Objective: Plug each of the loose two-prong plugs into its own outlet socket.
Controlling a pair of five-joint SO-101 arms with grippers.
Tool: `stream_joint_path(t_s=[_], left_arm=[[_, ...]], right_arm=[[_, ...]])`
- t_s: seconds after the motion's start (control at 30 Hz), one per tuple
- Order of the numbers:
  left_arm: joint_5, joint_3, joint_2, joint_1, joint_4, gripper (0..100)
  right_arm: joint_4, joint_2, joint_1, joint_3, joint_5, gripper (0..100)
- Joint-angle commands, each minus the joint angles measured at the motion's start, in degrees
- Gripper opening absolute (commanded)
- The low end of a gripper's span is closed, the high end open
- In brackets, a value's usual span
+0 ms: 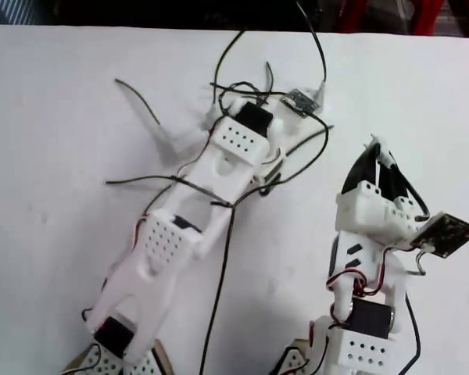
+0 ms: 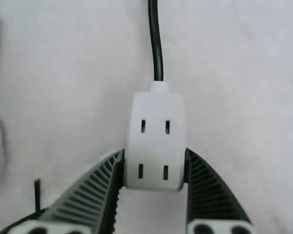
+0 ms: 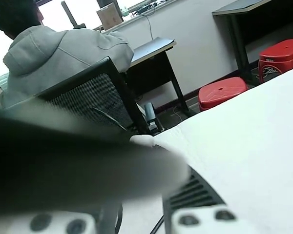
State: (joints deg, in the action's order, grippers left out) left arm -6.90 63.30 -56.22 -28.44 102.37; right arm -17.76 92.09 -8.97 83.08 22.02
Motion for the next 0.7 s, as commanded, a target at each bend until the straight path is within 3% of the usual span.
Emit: stream_joint_path(t_s=[0.0, 0.2, 0.47, 0.67], left_arm=[[1.14, -10.02, 14.81, 0.22, -0.09, 3], [0.7, -29.8, 23.87, 1.36, -5.8, 3], [0.53, -63.47, 40.84, 1.54, -26.37, 4], [-5.54, -81.58, 49.1, 4.09, -37.36, 12]], right_arm=[[1.1, 0.84, 0.57, -0.35, -0.18, 1.7], [0.75, 0.84, 1.98, -0.35, -0.35, 1.7], [0.31, 0.75, 6.29, 0.79, -4.75, 1.7], [0.31, 0.75, 6.37, 0.79, -4.92, 1.7]])
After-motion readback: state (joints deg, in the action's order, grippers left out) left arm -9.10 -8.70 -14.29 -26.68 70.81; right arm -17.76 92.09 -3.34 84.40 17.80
